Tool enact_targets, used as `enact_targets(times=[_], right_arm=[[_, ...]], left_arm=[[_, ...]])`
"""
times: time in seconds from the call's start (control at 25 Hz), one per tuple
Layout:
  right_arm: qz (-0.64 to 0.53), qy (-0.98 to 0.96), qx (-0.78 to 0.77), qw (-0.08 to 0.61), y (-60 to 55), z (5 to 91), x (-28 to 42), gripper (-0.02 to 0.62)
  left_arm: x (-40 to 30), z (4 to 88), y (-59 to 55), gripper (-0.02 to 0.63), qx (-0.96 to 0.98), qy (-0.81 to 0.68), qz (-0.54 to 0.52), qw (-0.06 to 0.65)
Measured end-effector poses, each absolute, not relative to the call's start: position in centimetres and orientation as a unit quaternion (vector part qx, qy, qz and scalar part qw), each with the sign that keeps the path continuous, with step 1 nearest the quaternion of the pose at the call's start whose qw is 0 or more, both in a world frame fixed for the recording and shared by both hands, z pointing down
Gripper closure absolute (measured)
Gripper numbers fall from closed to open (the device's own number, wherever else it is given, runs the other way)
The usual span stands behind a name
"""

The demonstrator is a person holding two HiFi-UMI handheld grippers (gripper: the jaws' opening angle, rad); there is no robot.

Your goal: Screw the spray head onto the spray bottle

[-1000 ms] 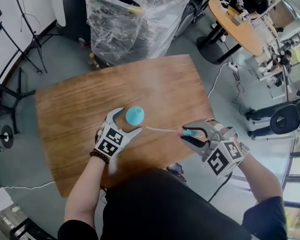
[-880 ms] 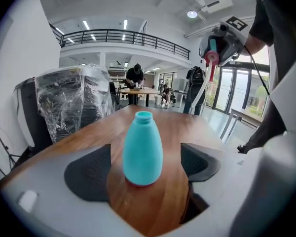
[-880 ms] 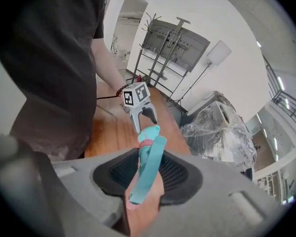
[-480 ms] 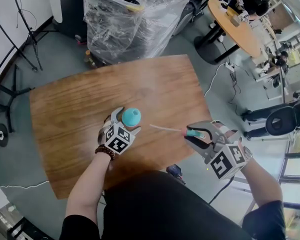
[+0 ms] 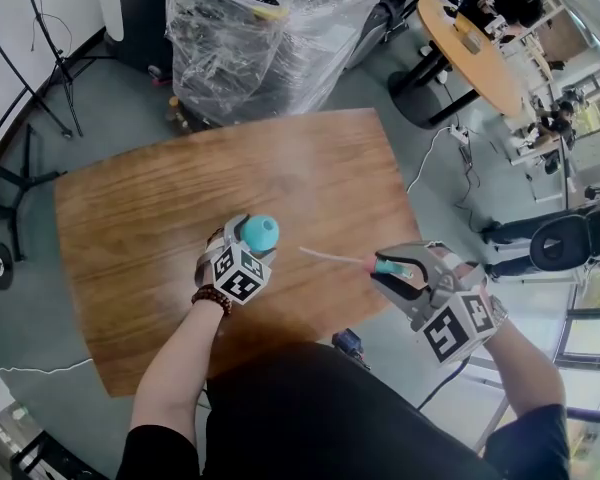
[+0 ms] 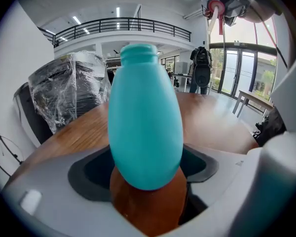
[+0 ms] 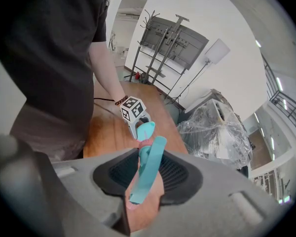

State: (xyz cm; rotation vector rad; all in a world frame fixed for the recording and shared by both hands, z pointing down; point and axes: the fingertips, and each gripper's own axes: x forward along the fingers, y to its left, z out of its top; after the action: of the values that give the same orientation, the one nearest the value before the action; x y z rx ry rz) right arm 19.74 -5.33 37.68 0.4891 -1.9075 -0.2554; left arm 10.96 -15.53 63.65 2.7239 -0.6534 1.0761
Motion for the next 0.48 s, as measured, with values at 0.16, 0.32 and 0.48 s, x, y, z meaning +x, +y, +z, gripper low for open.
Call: enact_targets(times=[0.16, 0.32, 0.48], right_arm=[[-0.115, -0.804, 0.205, 0.545, -5.7, 37.3, 19.7, 0.479], [-0.128, -0.802, 0.201, 0.547, -6.2, 36.6, 19.5, 0.479], [-0.141, -0.795, 0.182, 0.561, -6.6, 36.3, 18.8, 0.479]], left_arm=[[10.9, 63.2, -15.1, 0.181, 0.903, -0.211, 0.370, 0.058], [10.7, 62.3, -14.3, 0.186, 0.893, -0.200, 0.401, 0.030], [10.3, 61.8, -13.6, 0.187, 0.878, -0.187, 0.440, -0.011]])
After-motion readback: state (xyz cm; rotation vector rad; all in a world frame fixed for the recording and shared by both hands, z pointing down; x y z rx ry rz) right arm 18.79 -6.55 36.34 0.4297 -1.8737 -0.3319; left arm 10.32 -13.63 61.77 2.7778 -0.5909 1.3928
